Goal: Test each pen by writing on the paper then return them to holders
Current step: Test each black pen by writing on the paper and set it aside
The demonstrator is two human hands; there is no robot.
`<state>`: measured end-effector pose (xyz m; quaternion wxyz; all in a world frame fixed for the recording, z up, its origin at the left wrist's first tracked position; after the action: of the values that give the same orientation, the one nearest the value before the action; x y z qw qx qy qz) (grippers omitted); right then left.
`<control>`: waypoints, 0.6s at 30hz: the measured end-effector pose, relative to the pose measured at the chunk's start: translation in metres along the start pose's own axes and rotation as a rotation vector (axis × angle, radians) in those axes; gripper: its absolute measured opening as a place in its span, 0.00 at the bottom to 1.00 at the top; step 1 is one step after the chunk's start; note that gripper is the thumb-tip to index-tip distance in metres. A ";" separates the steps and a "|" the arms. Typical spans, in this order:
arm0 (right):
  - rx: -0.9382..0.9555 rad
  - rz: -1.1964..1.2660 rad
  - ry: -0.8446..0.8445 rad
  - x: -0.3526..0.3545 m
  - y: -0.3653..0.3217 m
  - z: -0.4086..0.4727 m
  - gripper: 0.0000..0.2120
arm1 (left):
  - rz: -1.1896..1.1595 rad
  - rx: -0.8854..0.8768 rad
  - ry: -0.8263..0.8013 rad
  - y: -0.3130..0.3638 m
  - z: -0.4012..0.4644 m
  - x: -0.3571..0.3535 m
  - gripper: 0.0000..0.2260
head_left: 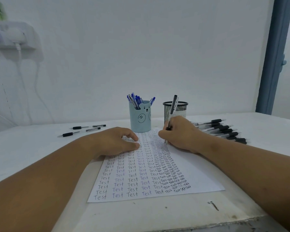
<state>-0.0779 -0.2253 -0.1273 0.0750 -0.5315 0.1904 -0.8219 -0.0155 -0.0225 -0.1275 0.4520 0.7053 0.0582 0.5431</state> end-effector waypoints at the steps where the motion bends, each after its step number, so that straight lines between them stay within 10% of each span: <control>1: -0.002 0.006 0.003 0.000 0.001 0.000 0.10 | 0.009 -0.001 -0.003 0.000 0.000 0.000 0.15; 18: -0.013 0.027 -0.009 0.001 -0.002 -0.002 0.08 | -0.011 -0.004 -0.009 -0.002 0.000 0.000 0.14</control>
<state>-0.0795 -0.2231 -0.1265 0.0836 -0.5333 0.2024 -0.8171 -0.0147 -0.0213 -0.1284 0.4568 0.7063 0.0590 0.5375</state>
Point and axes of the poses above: each hand's wrist, its own z-axis towards the middle knuckle, its own x-axis out of the back of the hand, y = z × x, the point moved 4 cm from there along z, towards the middle knuckle, and after that the axes turned 13 degrees about -z, right-handed, at the moved point
